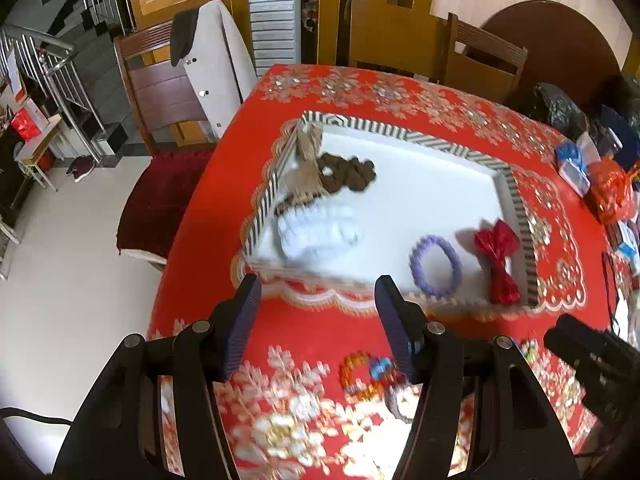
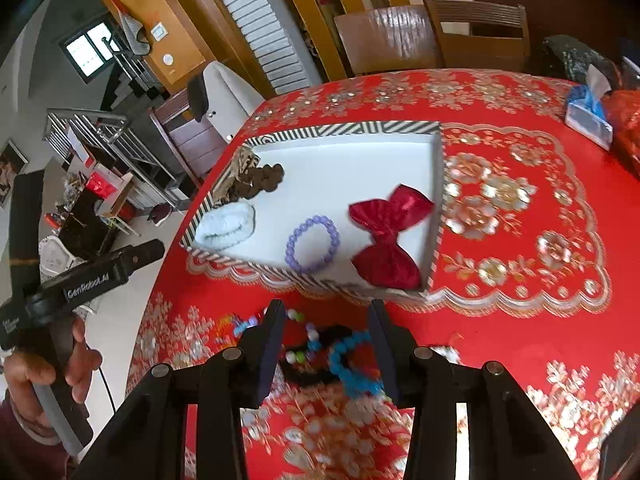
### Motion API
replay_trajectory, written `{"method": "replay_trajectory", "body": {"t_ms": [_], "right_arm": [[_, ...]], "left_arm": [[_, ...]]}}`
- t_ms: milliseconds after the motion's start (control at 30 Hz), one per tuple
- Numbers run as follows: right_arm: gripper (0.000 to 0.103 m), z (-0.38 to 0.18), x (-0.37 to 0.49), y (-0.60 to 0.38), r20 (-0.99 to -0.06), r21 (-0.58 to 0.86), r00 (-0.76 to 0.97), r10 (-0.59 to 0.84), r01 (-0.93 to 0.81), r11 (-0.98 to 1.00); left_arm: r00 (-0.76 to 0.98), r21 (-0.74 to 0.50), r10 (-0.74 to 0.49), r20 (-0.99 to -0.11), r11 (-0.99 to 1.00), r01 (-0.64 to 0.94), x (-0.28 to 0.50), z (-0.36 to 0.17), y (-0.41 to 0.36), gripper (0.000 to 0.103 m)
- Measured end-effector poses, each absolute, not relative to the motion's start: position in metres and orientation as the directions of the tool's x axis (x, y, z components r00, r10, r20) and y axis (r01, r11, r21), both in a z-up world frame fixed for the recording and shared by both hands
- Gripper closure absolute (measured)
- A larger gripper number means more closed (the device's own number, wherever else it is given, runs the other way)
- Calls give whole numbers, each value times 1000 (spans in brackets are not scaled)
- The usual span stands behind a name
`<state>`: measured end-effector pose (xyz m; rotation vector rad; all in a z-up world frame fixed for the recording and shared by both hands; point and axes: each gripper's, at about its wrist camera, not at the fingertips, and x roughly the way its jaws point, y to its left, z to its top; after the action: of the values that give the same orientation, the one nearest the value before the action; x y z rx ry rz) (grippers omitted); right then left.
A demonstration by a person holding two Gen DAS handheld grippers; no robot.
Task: Organize jewelry
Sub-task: 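Withdraw both grippers from the tray toward the remaining bracelets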
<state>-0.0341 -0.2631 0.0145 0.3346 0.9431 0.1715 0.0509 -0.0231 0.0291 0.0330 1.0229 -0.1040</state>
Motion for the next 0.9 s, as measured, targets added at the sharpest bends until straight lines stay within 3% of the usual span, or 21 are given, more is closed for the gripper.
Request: {"method": "replay_trajectory", "body": {"t_ms": [900], "right_arm": [[58,8,-91,-278,-785,327,558,268,6,945]], "left_arm": [[482,-30,-61,-874,997,72,-29,16,-25,44]]}}
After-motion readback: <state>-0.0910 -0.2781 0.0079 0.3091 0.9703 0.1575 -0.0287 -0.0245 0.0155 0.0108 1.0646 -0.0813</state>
